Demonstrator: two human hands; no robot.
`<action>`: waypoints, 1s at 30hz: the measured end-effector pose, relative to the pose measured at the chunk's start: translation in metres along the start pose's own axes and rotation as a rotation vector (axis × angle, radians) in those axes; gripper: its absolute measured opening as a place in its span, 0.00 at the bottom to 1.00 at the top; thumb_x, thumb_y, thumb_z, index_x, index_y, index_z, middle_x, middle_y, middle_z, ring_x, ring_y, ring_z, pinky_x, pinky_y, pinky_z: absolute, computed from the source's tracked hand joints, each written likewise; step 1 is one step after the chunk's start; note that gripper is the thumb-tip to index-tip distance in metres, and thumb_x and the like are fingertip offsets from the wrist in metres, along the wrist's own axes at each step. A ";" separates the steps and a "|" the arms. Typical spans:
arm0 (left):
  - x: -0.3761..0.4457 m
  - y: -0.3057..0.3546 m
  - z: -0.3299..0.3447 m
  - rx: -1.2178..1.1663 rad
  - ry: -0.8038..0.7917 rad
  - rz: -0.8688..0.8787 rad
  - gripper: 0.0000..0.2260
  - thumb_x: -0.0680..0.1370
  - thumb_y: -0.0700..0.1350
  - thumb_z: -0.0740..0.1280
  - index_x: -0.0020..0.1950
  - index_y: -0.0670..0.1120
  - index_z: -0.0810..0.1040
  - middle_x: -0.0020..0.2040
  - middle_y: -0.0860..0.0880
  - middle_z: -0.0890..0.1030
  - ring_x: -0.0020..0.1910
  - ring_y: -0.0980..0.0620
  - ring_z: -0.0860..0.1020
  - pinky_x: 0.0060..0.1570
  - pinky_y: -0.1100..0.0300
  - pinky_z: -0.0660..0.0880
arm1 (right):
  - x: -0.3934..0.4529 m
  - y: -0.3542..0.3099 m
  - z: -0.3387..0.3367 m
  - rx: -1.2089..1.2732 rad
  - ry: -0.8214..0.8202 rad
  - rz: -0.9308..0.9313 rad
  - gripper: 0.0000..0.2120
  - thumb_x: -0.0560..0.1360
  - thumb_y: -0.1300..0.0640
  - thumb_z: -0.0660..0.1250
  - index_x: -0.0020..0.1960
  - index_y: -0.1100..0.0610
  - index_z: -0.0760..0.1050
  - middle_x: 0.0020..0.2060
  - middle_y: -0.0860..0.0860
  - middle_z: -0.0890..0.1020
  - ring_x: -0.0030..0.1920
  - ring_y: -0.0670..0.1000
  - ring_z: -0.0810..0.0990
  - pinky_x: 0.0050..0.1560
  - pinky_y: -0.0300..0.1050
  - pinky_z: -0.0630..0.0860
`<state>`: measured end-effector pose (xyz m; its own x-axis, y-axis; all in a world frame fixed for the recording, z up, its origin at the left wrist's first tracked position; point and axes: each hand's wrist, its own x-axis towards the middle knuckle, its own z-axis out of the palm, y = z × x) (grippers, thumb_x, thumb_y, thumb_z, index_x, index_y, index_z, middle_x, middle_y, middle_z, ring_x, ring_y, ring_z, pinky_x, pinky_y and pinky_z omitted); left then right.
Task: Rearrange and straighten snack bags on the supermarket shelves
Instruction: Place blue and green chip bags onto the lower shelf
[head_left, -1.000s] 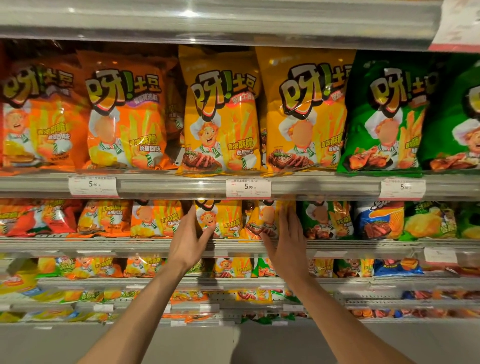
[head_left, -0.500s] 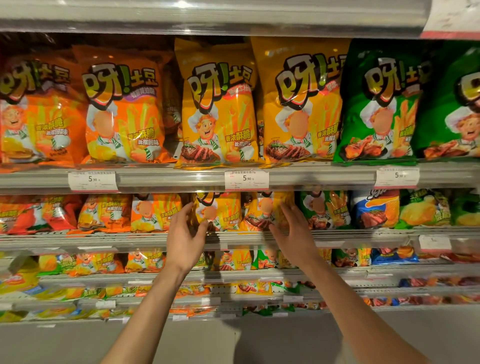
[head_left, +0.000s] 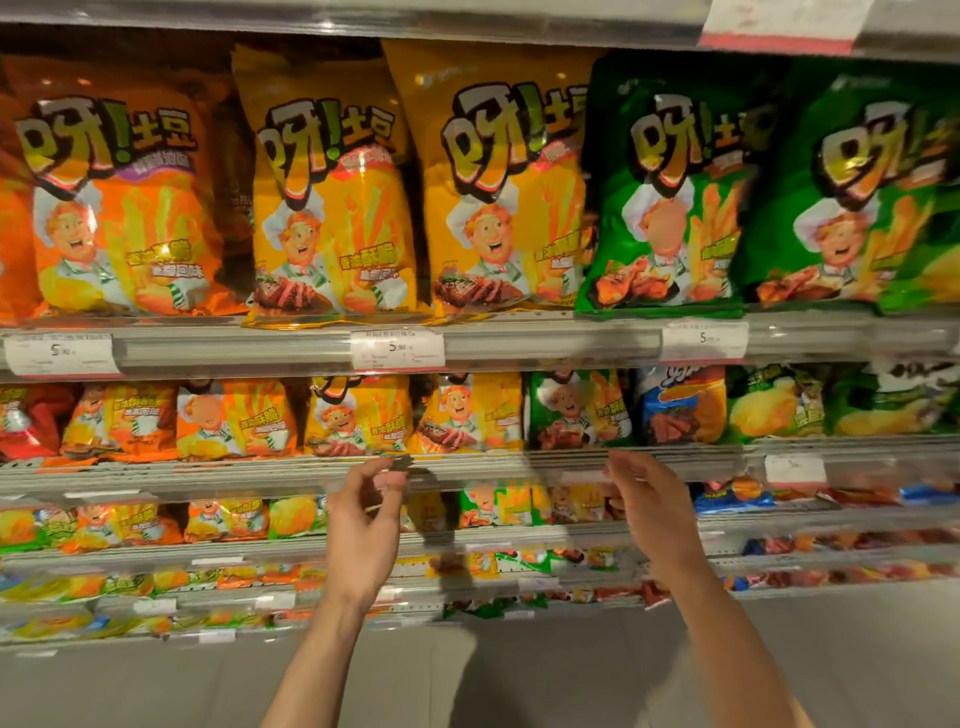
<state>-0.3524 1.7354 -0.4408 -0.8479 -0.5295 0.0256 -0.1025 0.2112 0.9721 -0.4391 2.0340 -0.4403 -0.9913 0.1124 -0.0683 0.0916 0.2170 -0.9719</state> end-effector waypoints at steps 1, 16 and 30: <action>-0.003 0.003 0.012 -0.014 0.001 -0.004 0.09 0.82 0.46 0.68 0.62 0.48 0.79 0.50 0.48 0.86 0.52 0.50 0.83 0.52 0.59 0.78 | 0.004 0.003 -0.014 0.005 0.014 0.000 0.05 0.81 0.57 0.67 0.54 0.50 0.82 0.44 0.46 0.86 0.41 0.42 0.85 0.40 0.31 0.79; -0.011 0.060 0.184 0.076 -0.146 0.008 0.09 0.83 0.43 0.67 0.63 0.49 0.78 0.55 0.57 0.83 0.54 0.65 0.80 0.58 0.61 0.77 | 0.119 0.016 -0.148 -0.332 0.003 -0.162 0.14 0.81 0.55 0.68 0.64 0.61 0.77 0.54 0.53 0.81 0.55 0.54 0.80 0.52 0.39 0.75; -0.003 0.058 0.194 0.165 -0.233 -0.023 0.12 0.84 0.43 0.65 0.68 0.48 0.78 0.58 0.56 0.80 0.59 0.59 0.78 0.56 0.67 0.72 | 0.144 0.011 -0.135 -0.253 -0.084 -0.152 0.06 0.82 0.58 0.67 0.47 0.57 0.73 0.31 0.49 0.74 0.31 0.47 0.71 0.31 0.34 0.67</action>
<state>-0.4570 1.9088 -0.4299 -0.9393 -0.3362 -0.0692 -0.1902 0.3419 0.9203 -0.5686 2.1836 -0.4306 -0.9988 -0.0181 0.0447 -0.0480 0.4610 -0.8861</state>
